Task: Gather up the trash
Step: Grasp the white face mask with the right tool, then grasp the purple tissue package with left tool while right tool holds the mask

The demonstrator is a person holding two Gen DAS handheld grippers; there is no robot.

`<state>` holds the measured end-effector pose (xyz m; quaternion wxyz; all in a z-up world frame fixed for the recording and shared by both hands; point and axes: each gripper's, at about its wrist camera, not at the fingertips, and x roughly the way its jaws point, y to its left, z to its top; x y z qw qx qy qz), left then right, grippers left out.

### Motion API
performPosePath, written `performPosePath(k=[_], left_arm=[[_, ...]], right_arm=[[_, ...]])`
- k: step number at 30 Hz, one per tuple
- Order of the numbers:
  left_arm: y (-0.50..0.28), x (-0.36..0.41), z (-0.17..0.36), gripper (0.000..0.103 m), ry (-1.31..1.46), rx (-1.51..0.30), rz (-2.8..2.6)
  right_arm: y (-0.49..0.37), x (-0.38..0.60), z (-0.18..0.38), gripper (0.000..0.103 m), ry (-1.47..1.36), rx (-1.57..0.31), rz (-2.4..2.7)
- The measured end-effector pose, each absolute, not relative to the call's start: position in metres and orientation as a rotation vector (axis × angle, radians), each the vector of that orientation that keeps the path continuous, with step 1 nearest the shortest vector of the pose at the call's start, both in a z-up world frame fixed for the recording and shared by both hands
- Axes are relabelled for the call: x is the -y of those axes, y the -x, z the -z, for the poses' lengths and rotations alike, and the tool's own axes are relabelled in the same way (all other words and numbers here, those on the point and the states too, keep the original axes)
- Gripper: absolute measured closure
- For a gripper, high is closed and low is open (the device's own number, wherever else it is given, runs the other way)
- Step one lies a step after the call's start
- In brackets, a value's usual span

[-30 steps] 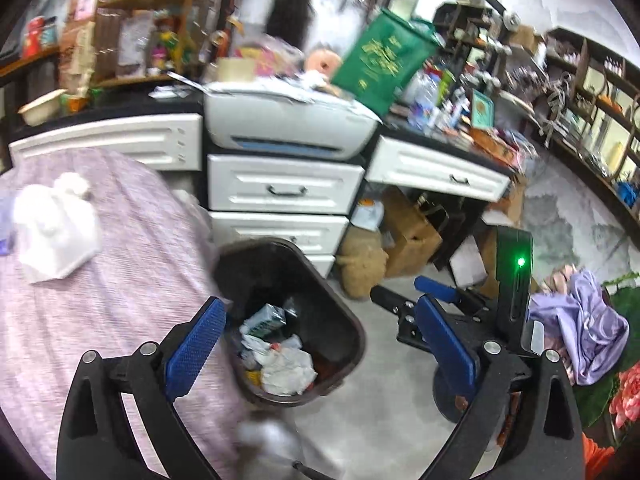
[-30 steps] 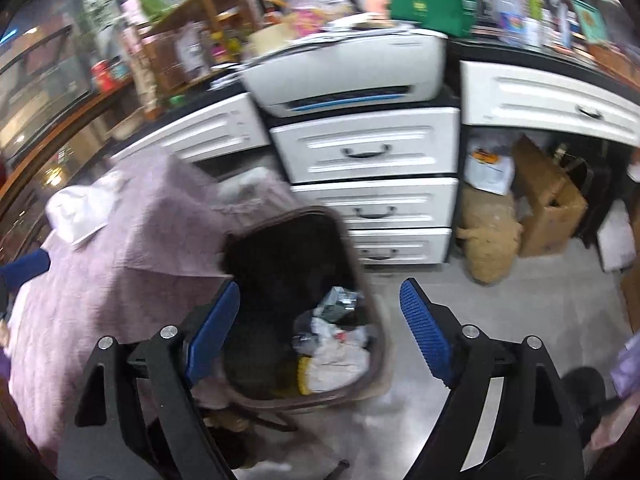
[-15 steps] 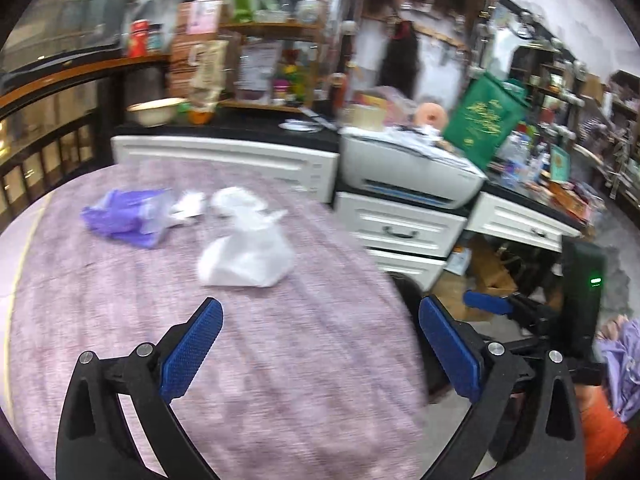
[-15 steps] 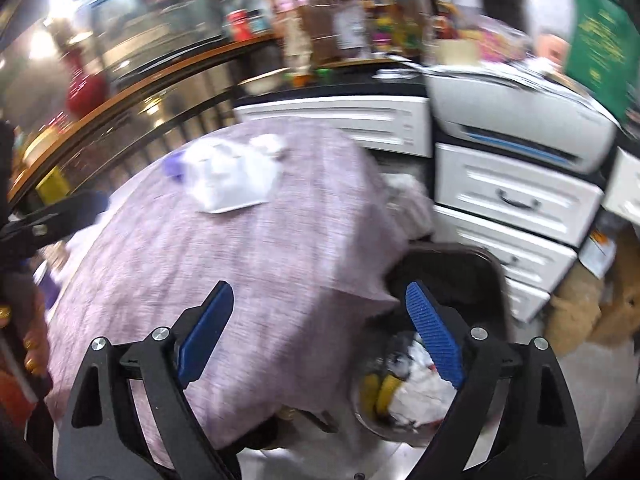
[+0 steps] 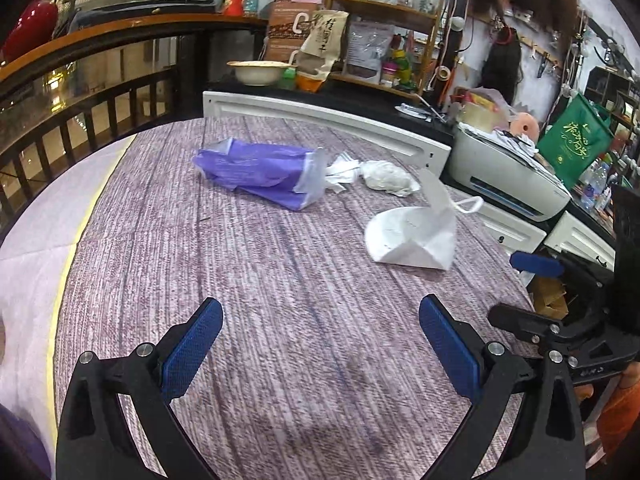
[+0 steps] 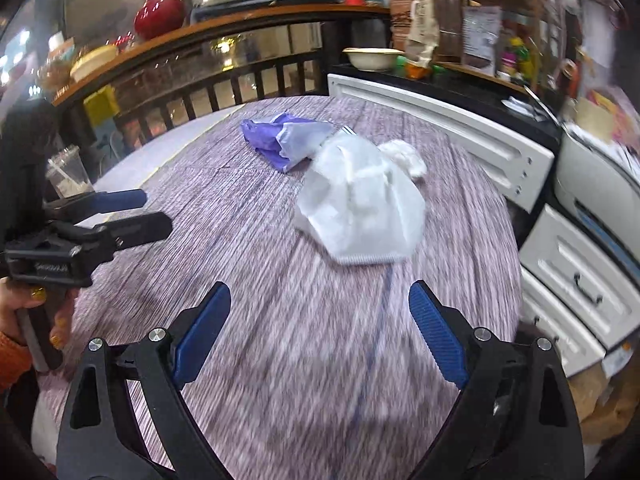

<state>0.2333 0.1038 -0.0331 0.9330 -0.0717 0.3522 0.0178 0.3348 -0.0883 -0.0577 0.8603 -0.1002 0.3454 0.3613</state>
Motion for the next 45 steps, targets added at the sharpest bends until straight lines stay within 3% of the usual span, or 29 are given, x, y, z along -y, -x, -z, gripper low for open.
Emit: performPosePath(k=[11,12,14,16,20,26,36,45], left_arm=[[-0.243,-0.124,0.042,0.006,0.167,-0.745,-0.05],[-0.244,-0.126,0.042,0.006,0.167,-0.746,-0.053],[-0.248,-0.128,0.042,0.006,0.171,-0.743,-0.057],[-0.253,-0.131,0.042,0.006,0.173,-0.739,-0.06],[-0.268,-0.129,0.042,0.006,0.124,-0.736,-0.085],[-0.301,-0.12,0.029,0.006,0.026,-0.685,-0.1],[-0.354,-0.103,0.025,0.006,-0.11,-0.686,-0.107],[-0.39,-0.089,0.05,0.007,-0.334,-0.785,-0.096]], right_arm=[[-0.393,0.033,0.071,0.014,0.371,-0.76,-0.698],[-0.395,0.03,0.074,0.018,0.384,-0.763,-0.691],[-0.399,0.027,0.08,0.05,0.403,-0.787,-0.683],[-0.401,0.029,0.084,0.069,0.38,-0.816,-0.709],[-0.397,0.035,0.084,0.082,0.346,-0.805,-0.715],[-0.384,0.049,0.069,0.087,0.282,-0.765,-0.72],[-0.358,0.073,0.062,0.088,0.228,-0.747,-0.728],[-0.349,0.083,0.06,0.087,0.207,-0.749,-0.739]])
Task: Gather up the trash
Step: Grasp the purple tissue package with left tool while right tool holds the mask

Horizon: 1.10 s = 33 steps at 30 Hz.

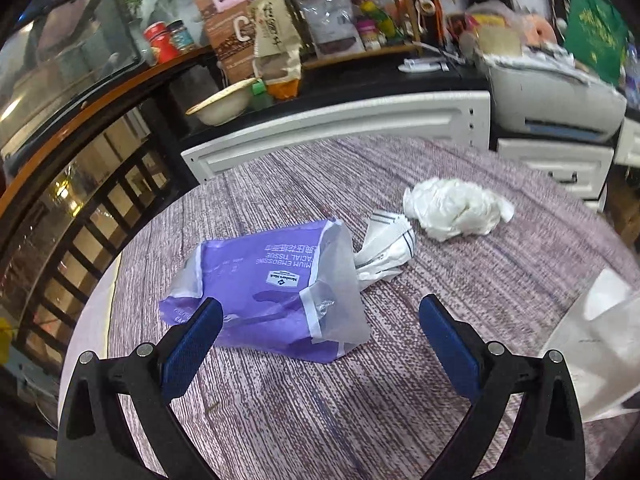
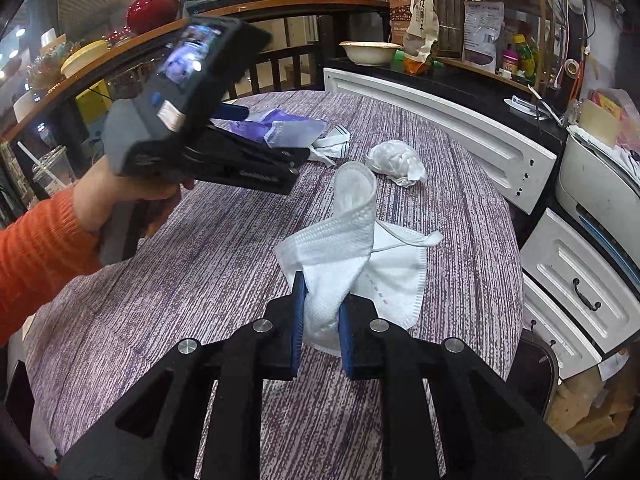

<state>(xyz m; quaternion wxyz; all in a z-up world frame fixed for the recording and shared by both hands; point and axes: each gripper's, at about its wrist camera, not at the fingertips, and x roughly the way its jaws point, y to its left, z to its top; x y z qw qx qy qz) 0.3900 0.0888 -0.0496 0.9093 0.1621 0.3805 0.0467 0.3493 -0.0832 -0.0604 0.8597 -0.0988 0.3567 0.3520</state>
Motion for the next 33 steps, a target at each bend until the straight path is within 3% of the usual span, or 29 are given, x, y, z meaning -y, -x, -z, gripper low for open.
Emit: performPosePath(k=[2,4,8,9,13,19,33], left_arm=[[-0.393,-0.094,0.056,0.016,-0.336,-0.814,-0.099],[-0.394,-0.102,0.059,0.036,-0.293,-0.838,-0.101],[-0.386,-0.113,0.058,0.049,-0.187,-0.817,-0.1],[-0.384,-0.114,0.058,0.057,-0.17,-0.812,-0.1],[-0.374,-0.113,0.057,0.067,-0.118,-0.786,-0.088],[-0.353,-0.117,0.051,0.072,-0.02,-0.726,-0.087],[-0.284,-0.108,0.018,0.073,0.065,-0.581,-0.036]], right_arm=[[-0.348,0.084,0.06,0.088,0.206,-0.749,-0.738],[-0.347,0.086,0.06,0.088,0.199,-0.748,-0.736],[-0.347,0.089,0.059,0.088,0.187,-0.741,-0.732],[-0.347,0.09,0.058,0.088,0.181,-0.74,-0.731],[-0.346,0.091,0.057,0.088,0.166,-0.734,-0.727],[-0.34,0.097,0.056,0.088,0.141,-0.729,-0.724],[-0.326,0.113,0.057,0.088,0.08,-0.705,-0.737]])
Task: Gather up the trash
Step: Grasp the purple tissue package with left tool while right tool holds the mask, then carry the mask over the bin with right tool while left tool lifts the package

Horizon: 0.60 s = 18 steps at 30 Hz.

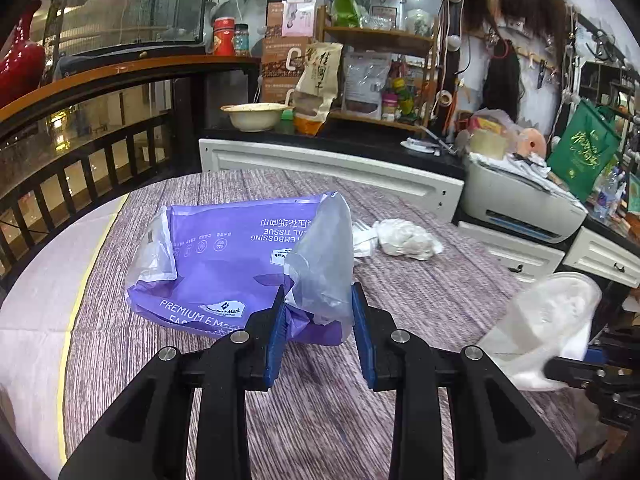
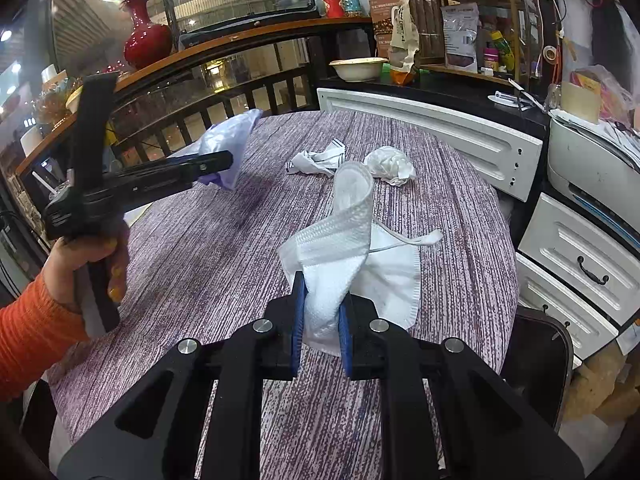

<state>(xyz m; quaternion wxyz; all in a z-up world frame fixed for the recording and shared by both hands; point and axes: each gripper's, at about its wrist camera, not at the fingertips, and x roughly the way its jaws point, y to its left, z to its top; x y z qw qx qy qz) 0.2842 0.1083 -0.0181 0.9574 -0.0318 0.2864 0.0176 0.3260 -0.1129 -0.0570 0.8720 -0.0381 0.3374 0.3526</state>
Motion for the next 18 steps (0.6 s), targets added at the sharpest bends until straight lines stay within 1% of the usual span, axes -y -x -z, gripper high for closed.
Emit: performPosePath(k=[10,18], left_arm=[[-0.239,-0.077,0.003,0.073,0.136,-0.51,0.07],[-0.227,-0.033,0.002,0.073,0.122,-0.492,0.177]], right_arm=[[-0.309,0.148,0.057,0.088,0.017,-0.669,-0.693],[-0.303,0.209,0.062,0.087,-0.049,-0.647,-0.559]])
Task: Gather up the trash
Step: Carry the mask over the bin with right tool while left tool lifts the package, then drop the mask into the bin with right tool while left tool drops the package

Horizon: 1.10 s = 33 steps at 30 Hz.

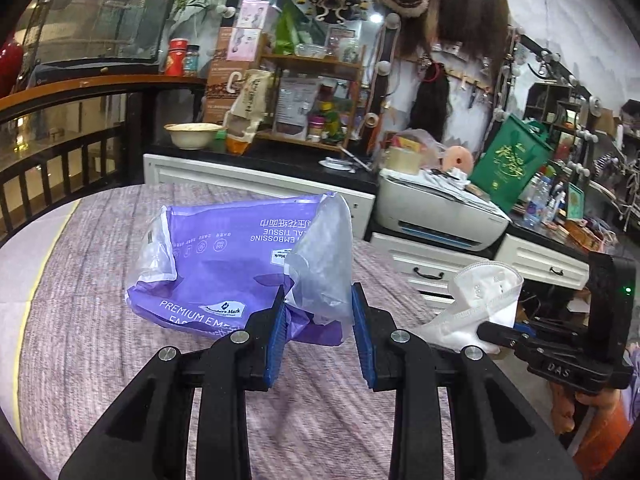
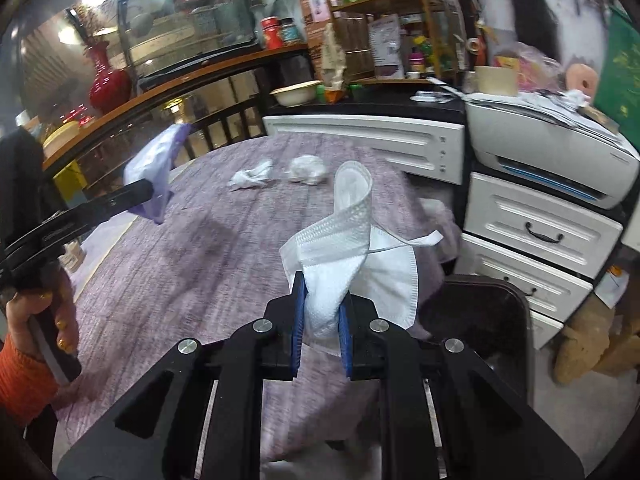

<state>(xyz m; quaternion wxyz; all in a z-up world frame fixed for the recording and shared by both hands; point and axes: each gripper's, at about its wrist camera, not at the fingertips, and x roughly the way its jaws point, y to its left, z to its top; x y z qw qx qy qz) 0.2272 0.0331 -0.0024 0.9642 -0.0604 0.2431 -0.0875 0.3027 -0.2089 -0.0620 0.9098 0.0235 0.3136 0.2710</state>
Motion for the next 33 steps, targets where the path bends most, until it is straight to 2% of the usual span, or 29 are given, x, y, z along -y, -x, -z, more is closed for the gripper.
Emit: performPosePath(k=[10,22,24,25,26,27,28,33], left_arm=[[-0.226,0.028,-0.006,0.073,0.128,-0.456,0.325],[-0.232,0.097,-0.001,0.073,0.105,-0.485,0.471],[-0.231,0.107,0.001,0.073,0.091,-0.492,0.49],[-0.231,0.113,0.003,0.073,0.085,-0.497,0.5],[-0.231,0.117,0.005,0.073,0.083,-0.503,0.51],[-0.231,0.12,0.006,0.073,0.083,-0.509,0.518],[-0.232,0.124,0.008,0.073,0.08,-0.515,0.525],[-0.234,0.14,0.018,0.073,0.067,-0.549,0.554]], right_arm=[[-0.309,0.29,0.092,0.087,-0.118,-0.686,-0.316],[-0.35,0.315,0.192,0.087,-0.175,-0.913,-0.182],[-0.357,0.319,0.21,0.081,-0.21,-0.948,-0.16],[-0.359,0.32,0.216,0.067,-0.226,-0.96,-0.152],[-0.362,0.323,0.224,0.047,-0.254,-0.981,-0.149],[-0.363,0.325,0.231,0.039,-0.281,-1.0,-0.138],[-0.362,0.326,0.234,0.035,-0.297,-1.007,-0.127],[-0.343,0.332,0.236,0.034,-0.32,-0.985,-0.126]])
